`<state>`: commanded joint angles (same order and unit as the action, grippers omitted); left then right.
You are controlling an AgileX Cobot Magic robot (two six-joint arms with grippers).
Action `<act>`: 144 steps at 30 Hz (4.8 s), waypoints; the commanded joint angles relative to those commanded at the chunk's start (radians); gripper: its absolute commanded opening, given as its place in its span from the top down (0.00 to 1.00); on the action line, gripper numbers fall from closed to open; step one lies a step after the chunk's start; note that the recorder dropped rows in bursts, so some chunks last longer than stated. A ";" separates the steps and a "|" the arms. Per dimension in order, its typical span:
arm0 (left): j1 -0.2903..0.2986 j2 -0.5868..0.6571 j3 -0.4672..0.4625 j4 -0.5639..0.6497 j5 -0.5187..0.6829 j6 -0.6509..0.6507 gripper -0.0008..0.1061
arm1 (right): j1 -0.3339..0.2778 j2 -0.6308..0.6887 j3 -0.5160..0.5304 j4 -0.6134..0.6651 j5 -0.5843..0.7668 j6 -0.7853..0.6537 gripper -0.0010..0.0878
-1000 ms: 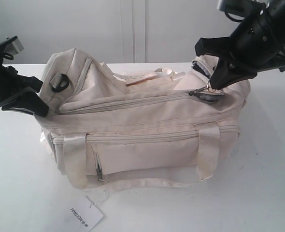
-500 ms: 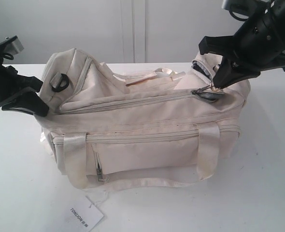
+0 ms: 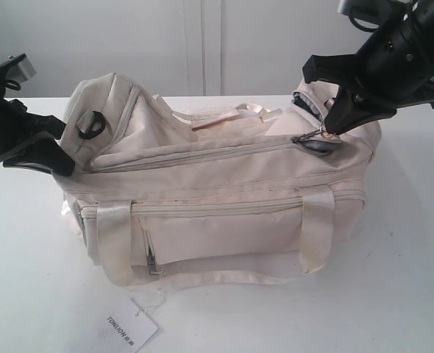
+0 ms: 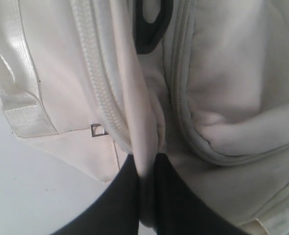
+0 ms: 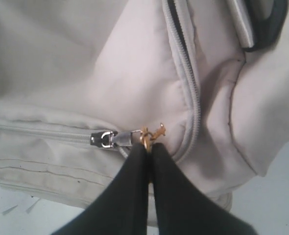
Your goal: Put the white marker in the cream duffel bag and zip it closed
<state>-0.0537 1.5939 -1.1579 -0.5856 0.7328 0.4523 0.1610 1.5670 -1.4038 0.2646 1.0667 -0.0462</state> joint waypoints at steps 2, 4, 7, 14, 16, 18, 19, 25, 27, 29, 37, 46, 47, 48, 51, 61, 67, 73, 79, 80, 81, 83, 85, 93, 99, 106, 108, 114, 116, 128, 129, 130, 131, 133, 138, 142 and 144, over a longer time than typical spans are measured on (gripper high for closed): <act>0.000 0.000 0.000 0.000 0.000 0.000 0.78 | 0.000 0.000 0.000 0.002 0.000 0.000 0.99; 0.000 0.000 -0.002 0.000 0.006 0.000 0.66 | 0.000 0.000 0.000 0.006 0.000 0.000 0.99; 0.000 0.000 -0.002 0.000 0.024 0.000 0.54 | 0.000 0.000 0.000 0.006 0.000 0.000 0.99; 0.000 -0.026 -0.002 0.000 0.046 -0.004 0.48 | 0.000 0.000 0.000 0.007 0.000 -0.002 0.99; 0.000 -0.053 -0.002 0.004 0.046 -0.004 0.48 | 0.000 0.000 0.000 0.007 0.000 -0.002 0.99; 0.000 -0.079 -0.002 0.015 0.046 -0.004 0.48 | 0.000 0.000 0.000 0.007 0.000 -0.002 0.99; 0.000 -0.093 -0.002 0.019 0.046 -0.004 0.48 | 0.000 0.000 0.000 0.007 0.000 -0.002 0.99; 0.000 -0.165 -0.002 0.016 0.046 0.034 0.48 | 0.000 0.000 0.000 0.007 0.000 -0.002 0.99; 0.000 -0.185 -0.002 0.011 0.046 0.061 0.48 | 0.000 0.000 0.000 0.007 0.000 -0.002 0.99; 0.000 -0.198 -0.002 -0.004 0.046 0.084 0.48 | 0.000 0.000 0.000 0.007 0.000 -0.002 0.99; -0.090 -0.227 -0.008 -0.019 0.042 0.182 0.48 | 0.000 0.000 0.000 0.007 0.000 -0.002 0.99; -0.253 -0.249 -0.008 0.098 -0.015 0.198 0.49 | 0.000 0.000 0.000 0.007 0.000 -0.002 0.99; -0.274 -0.252 -0.008 0.108 -0.021 0.198 0.49 | 0.000 0.000 0.000 0.007 0.000 -0.002 0.99; -0.287 -0.257 -0.008 0.119 -0.026 0.198 0.49 | 0.000 0.000 0.000 0.007 0.000 -0.002 0.99; -0.338 -0.263 -0.008 0.152 -0.033 0.198 0.49 | 0.000 0.000 0.000 0.007 0.000 -0.002 0.99; -0.497 -0.270 -0.008 0.337 -0.076 0.106 0.49 | 0.000 0.000 0.000 0.007 0.002 -0.002 0.99; -0.585 -0.270 -0.008 0.520 -0.081 -0.007 0.49 | 0.000 0.000 0.000 0.007 0.002 -0.002 0.99; -0.650 -0.270 -0.008 0.665 -0.079 -0.112 0.49 | 0.000 0.000 0.000 0.007 0.002 -0.002 0.99; -0.695 -0.270 -0.008 0.710 -0.077 -0.141 0.49 | 0.000 0.000 0.000 0.007 0.002 -0.002 0.99; -0.706 -0.268 -0.008 0.710 -0.077 -0.141 0.49 | 0.000 0.000 0.000 0.007 0.002 -0.002 0.99; -0.718 -0.268 -0.008 0.713 -0.082 -0.141 0.49 | 0.000 0.000 0.000 0.007 0.002 -0.002 0.99; -0.740 -0.268 -0.008 0.718 -0.091 -0.141 0.49 | 0.000 0.000 0.000 0.007 0.002 -0.002 0.99; -0.758 -0.268 -0.008 0.718 -0.112 -0.141 0.49 | 0.000 0.000 0.000 0.007 0.002 -0.002 0.99; -0.810 -0.221 -0.006 0.722 -0.237 -0.139 0.49 | 0.000 0.000 0.000 0.007 0.002 -0.002 0.99; -0.810 -0.161 -0.006 0.722 -0.364 -0.139 0.49 | 0.000 0.000 0.000 0.007 0.002 -0.002 0.99; -0.810 -0.095 -0.006 0.722 -0.567 -0.139 0.49 | 0.000 0.000 0.000 0.007 0.000 -0.002 0.99; -0.810 -0.073 -0.006 0.722 -0.629 -0.139 0.49 | 0.000 0.000 0.000 0.007 0.000 -0.002 0.99; -0.810 -0.010 -0.006 0.722 -0.748 -0.121 0.39 | 0.000 0.000 0.000 0.007 0.000 -0.002 0.99; -0.808 0.003 -0.006 0.722 -0.765 -0.105 0.38 | 0.000 0.000 0.000 0.007 0.000 -0.002 0.99; -0.807 0.063 -0.006 0.722 -0.757 -0.082 0.48 | 0.000 0.000 0.000 0.014 0.000 -0.002 0.99; -0.807 0.063 -0.006 0.722 -0.755 -0.082 0.53 | 0.000 0.000 0.000 0.017 0.000 -0.002 0.99; -0.807 0.065 -0.006 0.722 -0.753 -0.082 0.58 | 0.000 0.000 0.000 0.019 0.000 -0.002 0.99; -0.807 0.070 -0.006 0.722 -0.748 -0.082 0.64 | 0.000 0.000 0.000 0.022 0.000 -0.002 0.99; -0.807 0.072 -0.006 0.722 -0.733 -0.082 0.77 | 0.000 0.000 0.000 0.022 0.000 -0.002 0.99; -0.807 0.072 -0.006 0.722 -0.704 -0.079 0.99 | 0.000 0.000 0.000 0.025 0.002 -0.002 0.99; -0.807 0.072 -0.006 0.724 -0.668 -0.079 0.99 | 0.000 0.000 0.000 0.025 0.002 -0.002 0.99; -0.807 0.072 -0.006 0.724 -0.650 -0.079 0.99 | 0.000 0.000 0.000 0.025 0.006 -0.002 0.99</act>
<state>-0.8603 1.6657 -1.1642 0.1387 0.0825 0.3729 0.1610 1.5670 -1.4038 0.2891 1.0722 -0.0487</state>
